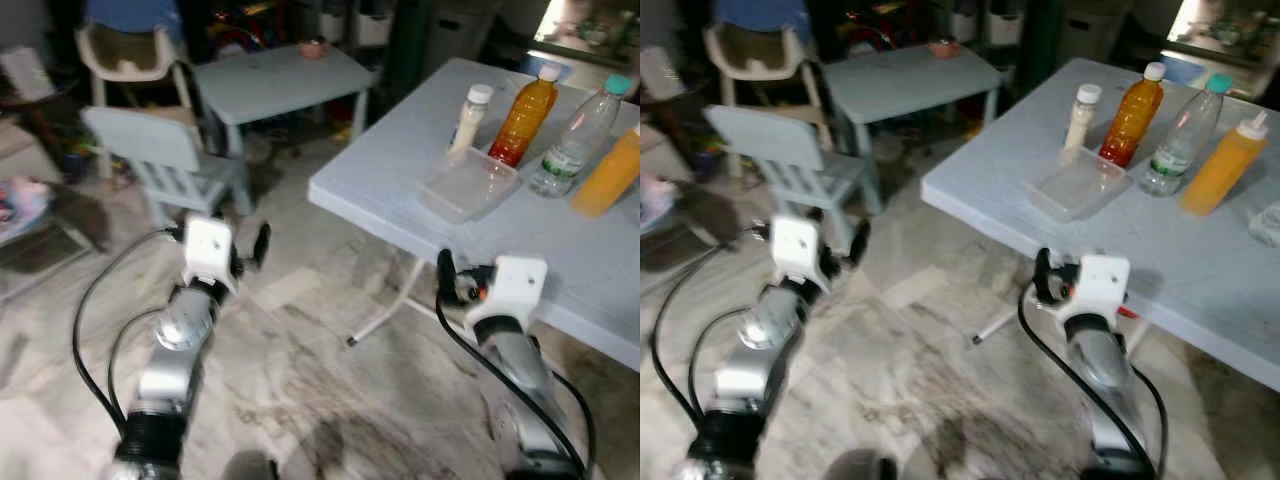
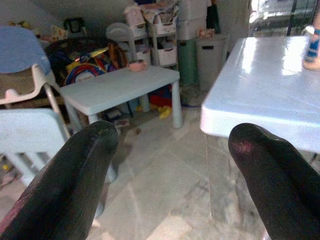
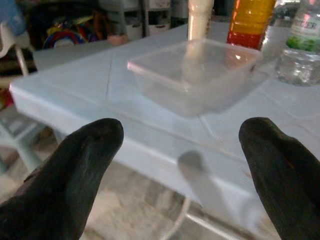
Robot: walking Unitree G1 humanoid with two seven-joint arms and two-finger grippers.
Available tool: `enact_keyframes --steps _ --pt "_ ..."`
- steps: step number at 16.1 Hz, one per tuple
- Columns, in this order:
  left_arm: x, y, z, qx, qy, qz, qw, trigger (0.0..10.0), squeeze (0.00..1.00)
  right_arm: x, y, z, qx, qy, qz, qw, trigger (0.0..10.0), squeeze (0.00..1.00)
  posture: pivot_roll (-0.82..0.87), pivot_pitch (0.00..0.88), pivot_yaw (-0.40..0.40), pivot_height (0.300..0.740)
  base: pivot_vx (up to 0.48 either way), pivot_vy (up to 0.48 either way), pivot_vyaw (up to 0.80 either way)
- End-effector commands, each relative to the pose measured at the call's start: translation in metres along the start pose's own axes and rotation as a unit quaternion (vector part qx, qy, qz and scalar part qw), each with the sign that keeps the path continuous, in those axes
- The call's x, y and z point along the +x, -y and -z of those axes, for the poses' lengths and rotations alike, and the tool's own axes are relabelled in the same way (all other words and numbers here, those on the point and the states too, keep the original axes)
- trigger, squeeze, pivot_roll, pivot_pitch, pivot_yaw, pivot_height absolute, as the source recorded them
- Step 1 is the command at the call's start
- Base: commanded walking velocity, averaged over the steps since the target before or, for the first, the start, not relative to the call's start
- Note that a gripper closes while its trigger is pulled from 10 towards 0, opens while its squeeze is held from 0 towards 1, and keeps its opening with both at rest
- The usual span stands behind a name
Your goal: Restocking fridge
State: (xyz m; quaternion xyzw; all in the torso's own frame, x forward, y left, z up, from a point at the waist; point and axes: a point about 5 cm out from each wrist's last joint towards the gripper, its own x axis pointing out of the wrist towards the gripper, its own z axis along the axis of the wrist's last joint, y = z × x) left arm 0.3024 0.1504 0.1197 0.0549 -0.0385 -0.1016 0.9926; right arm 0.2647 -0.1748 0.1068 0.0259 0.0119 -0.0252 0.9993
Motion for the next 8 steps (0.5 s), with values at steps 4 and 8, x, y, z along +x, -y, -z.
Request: enact_keyframes --steps 4,8 --pt "0.0053 -0.0002 -0.0113 -0.009 0.014 0.004 1.0 10.0 0.0 -0.0001 -0.0108 -0.014 -0.023 0.035 -0.021 0.999 10.0 0.0 -0.03 0.082 -0.011 0.74 0.41 0.0 0.0" --pt "0.0056 -0.0012 -0.0156 -0.017 0.022 0.005 1.0 10.0 0.0 -0.002 -0.0112 -0.018 -0.036 0.051 -0.015 0.998 10.0 0.0 -0.02 0.085 -0.007 0.74 0.269 0.0 0.0"
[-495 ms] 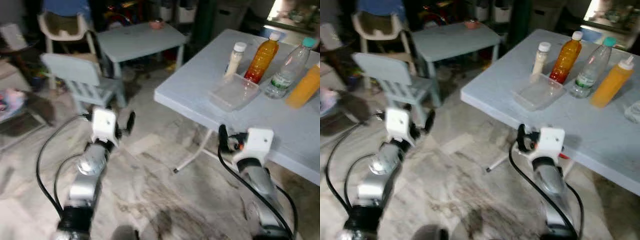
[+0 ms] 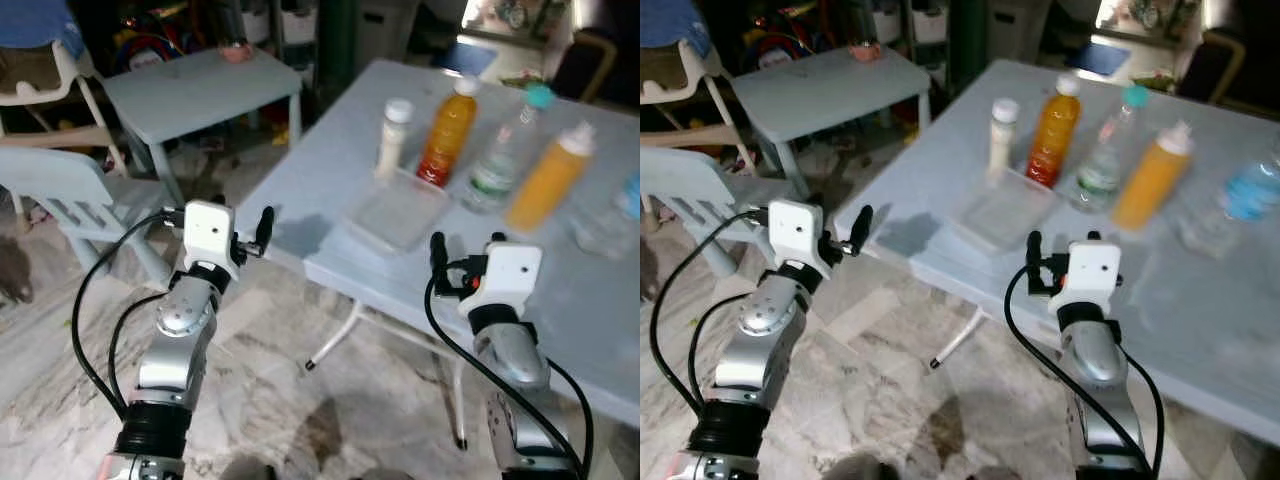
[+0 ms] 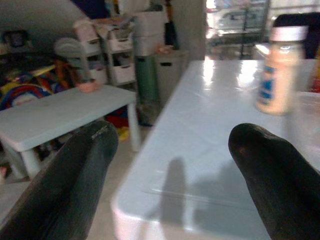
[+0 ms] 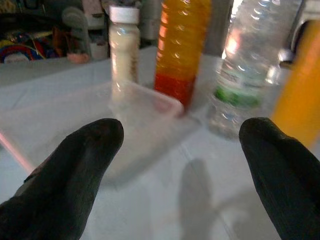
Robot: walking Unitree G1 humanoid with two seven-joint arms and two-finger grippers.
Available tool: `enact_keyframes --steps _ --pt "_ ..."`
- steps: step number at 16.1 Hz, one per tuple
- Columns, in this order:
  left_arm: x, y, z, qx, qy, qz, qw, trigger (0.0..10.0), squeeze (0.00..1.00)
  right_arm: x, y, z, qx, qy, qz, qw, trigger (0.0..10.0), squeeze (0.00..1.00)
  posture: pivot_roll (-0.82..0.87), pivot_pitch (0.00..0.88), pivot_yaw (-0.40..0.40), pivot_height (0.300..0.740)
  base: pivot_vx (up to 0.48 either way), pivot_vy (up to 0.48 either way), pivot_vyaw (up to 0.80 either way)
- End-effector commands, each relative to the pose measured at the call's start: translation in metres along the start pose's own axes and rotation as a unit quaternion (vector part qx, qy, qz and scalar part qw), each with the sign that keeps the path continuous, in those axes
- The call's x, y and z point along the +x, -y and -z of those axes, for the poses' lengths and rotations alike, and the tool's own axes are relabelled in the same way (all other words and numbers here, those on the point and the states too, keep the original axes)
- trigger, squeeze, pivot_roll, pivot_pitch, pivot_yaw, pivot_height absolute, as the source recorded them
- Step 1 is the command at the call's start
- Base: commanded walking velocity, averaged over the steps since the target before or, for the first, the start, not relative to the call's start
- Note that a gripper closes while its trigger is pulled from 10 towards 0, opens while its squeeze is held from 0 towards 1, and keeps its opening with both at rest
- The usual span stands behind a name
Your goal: Restocking fridge
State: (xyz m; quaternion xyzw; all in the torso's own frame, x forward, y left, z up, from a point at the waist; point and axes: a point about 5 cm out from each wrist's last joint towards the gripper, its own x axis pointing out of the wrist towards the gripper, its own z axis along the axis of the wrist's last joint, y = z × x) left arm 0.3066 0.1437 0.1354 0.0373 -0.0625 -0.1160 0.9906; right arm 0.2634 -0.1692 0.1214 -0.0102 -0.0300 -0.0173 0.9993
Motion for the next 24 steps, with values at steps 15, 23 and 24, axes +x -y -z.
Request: enact_keyframes --steps 15,23,24 --pt "-0.005 -0.007 -0.003 0.022 -0.008 0.002 1.0 10.0 0.0 0.015 -0.024 -0.011 0.188 0.0 -0.046 0.981 10.0 0.0 0.0 0.126 0.028 0.74 0.0 0.0 0.0" --pt "-0.008 0.0 -0.002 0.022 -0.016 0.012 1.0 10.0 0.0 0.035 -0.02 -0.012 0.234 -0.013 -0.053 0.971 10.0 0.0 0.0 0.139 0.03 0.74 0.0 0.0 0.0" --pt "-0.008 0.0 -0.001 0.023 -0.016 0.013 1.0 10.0 0.0 0.038 -0.021 -0.01 0.243 -0.019 -0.048 0.969 10.0 0.0 0.01 0.14 0.029 0.74 0.0 0.0 0.0"
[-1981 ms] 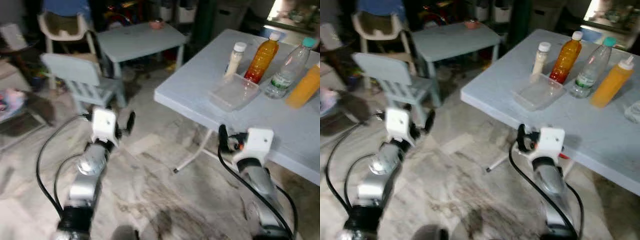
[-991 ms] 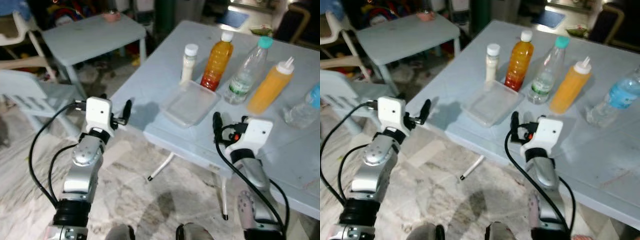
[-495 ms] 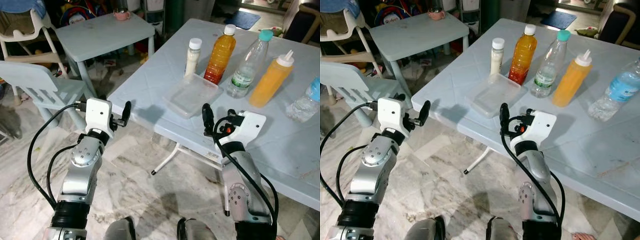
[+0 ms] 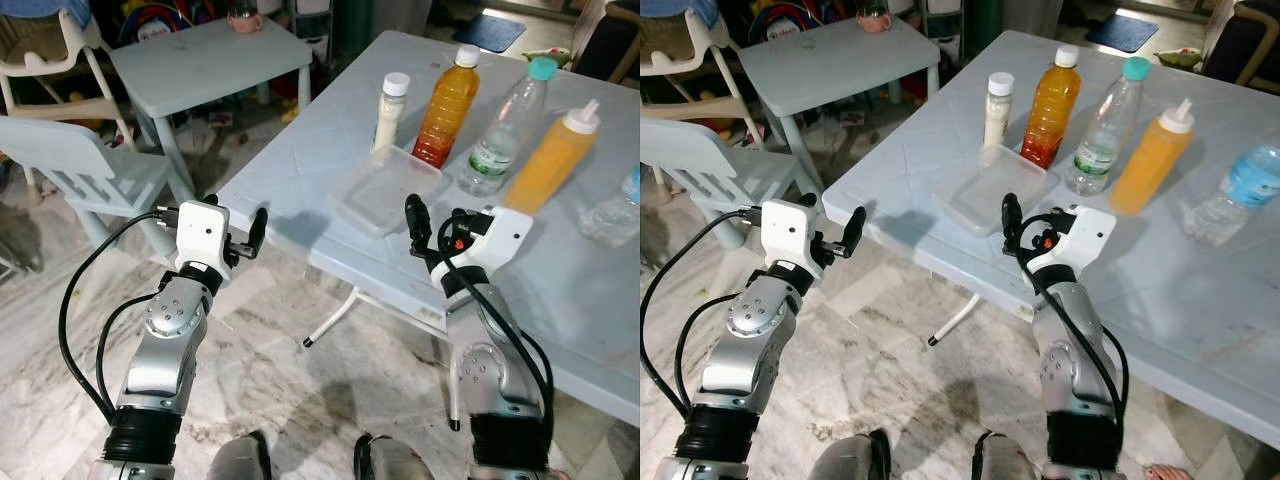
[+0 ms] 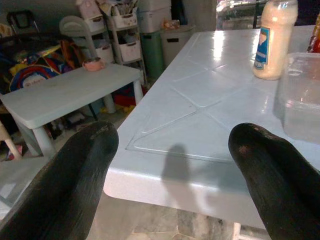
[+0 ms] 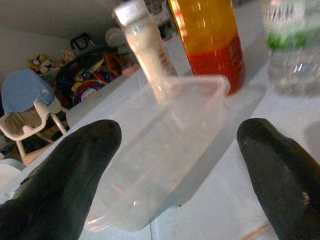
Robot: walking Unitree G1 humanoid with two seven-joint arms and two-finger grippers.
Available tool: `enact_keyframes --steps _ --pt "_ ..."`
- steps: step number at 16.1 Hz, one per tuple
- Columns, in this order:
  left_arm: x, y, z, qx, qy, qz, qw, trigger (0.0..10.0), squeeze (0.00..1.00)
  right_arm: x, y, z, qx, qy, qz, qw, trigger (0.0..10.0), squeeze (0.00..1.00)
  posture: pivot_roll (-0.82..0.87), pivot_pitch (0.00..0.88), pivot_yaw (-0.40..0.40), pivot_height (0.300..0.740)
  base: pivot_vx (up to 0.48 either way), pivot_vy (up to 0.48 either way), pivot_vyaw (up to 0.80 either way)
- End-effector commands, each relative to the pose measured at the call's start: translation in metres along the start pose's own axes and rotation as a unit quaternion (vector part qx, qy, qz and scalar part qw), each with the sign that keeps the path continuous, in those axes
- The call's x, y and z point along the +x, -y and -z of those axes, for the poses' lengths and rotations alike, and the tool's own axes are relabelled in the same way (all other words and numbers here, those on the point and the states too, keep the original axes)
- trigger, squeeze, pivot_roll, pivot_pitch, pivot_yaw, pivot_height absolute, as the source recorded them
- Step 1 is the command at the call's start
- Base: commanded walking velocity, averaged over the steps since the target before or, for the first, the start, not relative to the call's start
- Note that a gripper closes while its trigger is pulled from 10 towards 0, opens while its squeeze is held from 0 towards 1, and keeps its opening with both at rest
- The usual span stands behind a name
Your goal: Restocking fridge
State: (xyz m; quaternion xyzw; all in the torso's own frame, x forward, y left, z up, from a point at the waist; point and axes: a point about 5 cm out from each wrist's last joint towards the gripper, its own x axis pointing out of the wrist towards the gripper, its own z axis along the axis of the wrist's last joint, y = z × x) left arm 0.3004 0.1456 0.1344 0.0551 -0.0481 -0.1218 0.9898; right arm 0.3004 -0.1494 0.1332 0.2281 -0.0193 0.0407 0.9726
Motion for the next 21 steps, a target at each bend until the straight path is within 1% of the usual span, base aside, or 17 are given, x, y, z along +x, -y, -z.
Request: enact_keyframes --steps 1,5,8,9,10,11,14,16,19,20,21 --pt "-0.001 -0.001 -0.002 0.008 0.0 0.005 1.0 10.0 0.0 0.003 0.0 0.004 0.014 -0.012 0.005 1.0 10.0 0.0 0.01 0.141 0.029 0.74 0.0 0.0 0.0" --pt "-0.001 0.0 -0.004 0.008 -0.001 0.006 1.0 10.0 0.0 0.006 -0.006 0.01 0.022 -0.021 -0.001 1.0 10.0 0.0 0.01 0.147 0.034 0.74 0.0 0.0 0.0" --pt "-0.002 0.004 -0.002 0.008 -0.005 0.017 1.0 10.0 0.0 0.014 -0.022 0.012 0.055 -0.018 -0.021 0.998 10.0 0.0 0.01 0.162 0.045 0.74 0.0 0.0 0.0" --pt "-0.002 0.004 -0.003 0.008 -0.005 0.018 1.0 10.0 0.0 0.016 -0.025 0.013 0.067 -0.018 -0.02 0.997 8.1 0.0 0.01 0.163 0.044 0.74 0.0 0.0 0.0" --pt "-0.002 0.003 -0.003 0.009 -0.005 0.018 1.0 10.0 0.0 0.015 -0.027 0.015 0.079 -0.025 -0.02 0.996 6.9 0.0 0.02 0.163 0.043 0.74 0.0 0.0 0.0" --pt "-0.002 0.003 -0.003 0.009 -0.005 0.017 1.0 10.0 0.0 0.013 -0.029 0.018 0.08 -0.032 -0.02 0.996 10.0 0.0 0.01 0.163 0.04 0.74 0.0 0.0 0.0" --pt "-0.002 0.004 -0.004 0.008 -0.004 0.018 1.0 10.0 0.0 0.01 -0.029 0.022 0.087 -0.042 -0.014 0.995 10.0 0.0 0.01 0.163 0.039 0.74 0.0 0.0 0.0" --pt "-0.002 0.005 -0.004 0.007 -0.004 0.021 1.0 10.0 0.0 0.01 -0.026 0.027 0.119 -0.056 0.009 0.991 10.0 0.0 0.01 0.163 0.038 0.74 0.0 0.0 0.0" --pt "-0.001 0.005 -0.004 0.007 -0.004 0.021 1.0 10.0 0.0 0.011 -0.031 0.03 0.138 -0.071 0.001 0.988 10.0 0.0 0.01 0.161 0.035 0.74 0.0 0.0 0.0" --pt "-0.001 0.005 -0.004 0.007 -0.004 0.021 1.0 10.0 0.0 0.012 -0.031 0.03 0.139 -0.071 0.0 0.988 9.3 0.0 0.01 0.16 0.035 0.74 0.0 0.0 0.0" --pt "-0.001 0.005 -0.004 0.007 -0.004 0.021 1.0 10.0 0.0 0.014 -0.031 0.03 0.142 -0.072 -0.001 0.987 0.0 0.0 0.02 0.158 0.035 0.74 0.0 0.0 0.0"
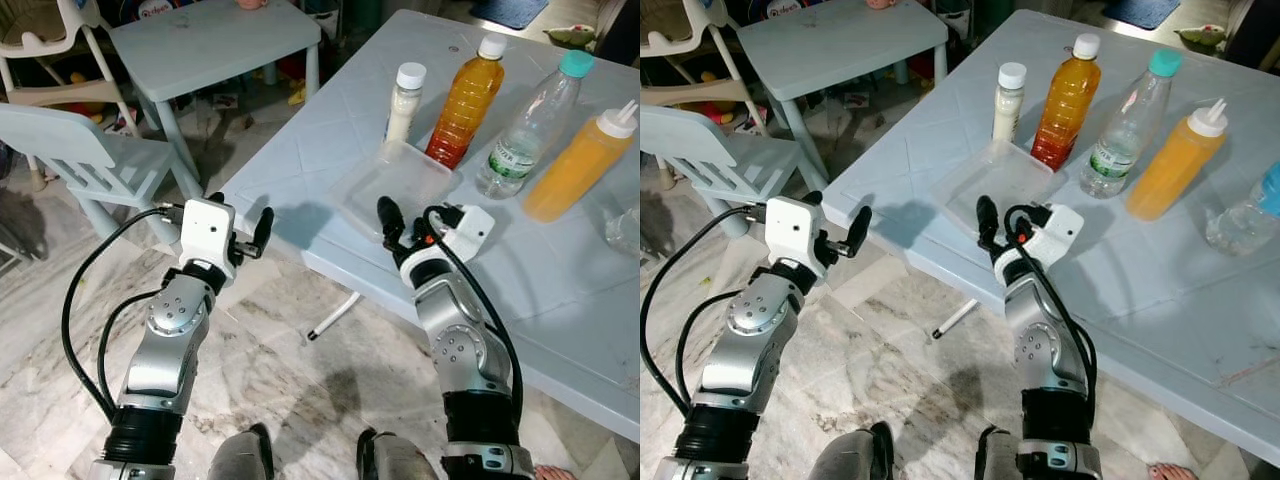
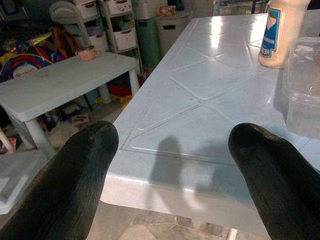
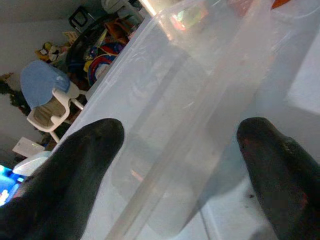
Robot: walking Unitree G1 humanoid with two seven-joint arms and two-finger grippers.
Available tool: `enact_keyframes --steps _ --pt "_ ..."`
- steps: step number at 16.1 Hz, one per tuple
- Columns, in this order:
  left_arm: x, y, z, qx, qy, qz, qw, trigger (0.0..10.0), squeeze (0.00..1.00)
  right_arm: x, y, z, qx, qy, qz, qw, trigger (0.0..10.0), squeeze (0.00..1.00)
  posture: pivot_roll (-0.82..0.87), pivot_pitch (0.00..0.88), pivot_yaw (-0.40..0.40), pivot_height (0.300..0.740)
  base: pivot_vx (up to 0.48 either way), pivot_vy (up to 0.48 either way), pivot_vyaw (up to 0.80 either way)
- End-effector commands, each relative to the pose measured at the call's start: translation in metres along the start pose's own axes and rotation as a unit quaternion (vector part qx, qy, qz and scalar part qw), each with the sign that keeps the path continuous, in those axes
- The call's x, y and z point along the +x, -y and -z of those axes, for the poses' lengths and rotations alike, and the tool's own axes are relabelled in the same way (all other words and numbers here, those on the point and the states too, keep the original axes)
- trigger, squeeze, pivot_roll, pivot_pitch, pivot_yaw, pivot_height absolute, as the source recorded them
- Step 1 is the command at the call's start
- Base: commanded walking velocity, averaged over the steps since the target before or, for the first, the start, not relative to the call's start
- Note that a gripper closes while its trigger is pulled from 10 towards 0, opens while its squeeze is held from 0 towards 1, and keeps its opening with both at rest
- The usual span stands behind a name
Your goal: Restocking fridge
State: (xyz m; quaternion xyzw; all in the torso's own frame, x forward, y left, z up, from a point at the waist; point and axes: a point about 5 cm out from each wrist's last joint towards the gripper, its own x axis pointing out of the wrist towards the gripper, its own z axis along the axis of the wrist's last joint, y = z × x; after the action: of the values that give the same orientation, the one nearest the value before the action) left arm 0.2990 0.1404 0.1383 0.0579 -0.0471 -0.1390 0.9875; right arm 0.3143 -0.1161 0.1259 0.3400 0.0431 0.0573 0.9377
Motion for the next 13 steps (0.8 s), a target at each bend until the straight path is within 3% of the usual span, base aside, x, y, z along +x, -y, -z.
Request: enact_keyframes --steps 1,3,4,5,13 --pt "-0.001 0.001 0.0 0.005 -0.003 0.003 1.0 10.0 0.0 0.0 -0.003 0.008 0.023 -0.013 0.0 1.0 0.0 0.0 0.02 0.158 0.035 0.74 0.0 0.0 0.0" --pt "-0.002 0.002 0.0 0.004 -0.003 0.005 1.0 10.0 0.0 0.006 0.001 0.002 0.026 -0.012 0.002 1.0 0.0 0.0 0.02 0.159 0.036 0.74 0.0 0.0 0.0" --pt "-0.002 0.003 0.0 0.003 -0.003 0.007 1.0 10.0 0.0 0.007 0.003 0.0 0.028 -0.011 0.007 1.0 0.6 0.0 0.02 0.16 0.036 0.74 0.0 0.0 0.0" --pt "-0.002 0.004 0.0 0.003 -0.003 0.007 1.0 10.0 0.0 0.007 0.005 -0.002 0.029 -0.009 0.013 0.999 0.1 0.0 0.02 0.16 0.036 0.74 0.0 0.0 0.0" --pt "-0.001 0.005 0.0 0.003 -0.004 0.01 1.0 10.0 0.0 -0.001 0.022 -0.007 0.025 0.003 0.05 0.998 0.0 0.0 0.01 0.166 0.045 0.74 0.0 0.0 0.0"
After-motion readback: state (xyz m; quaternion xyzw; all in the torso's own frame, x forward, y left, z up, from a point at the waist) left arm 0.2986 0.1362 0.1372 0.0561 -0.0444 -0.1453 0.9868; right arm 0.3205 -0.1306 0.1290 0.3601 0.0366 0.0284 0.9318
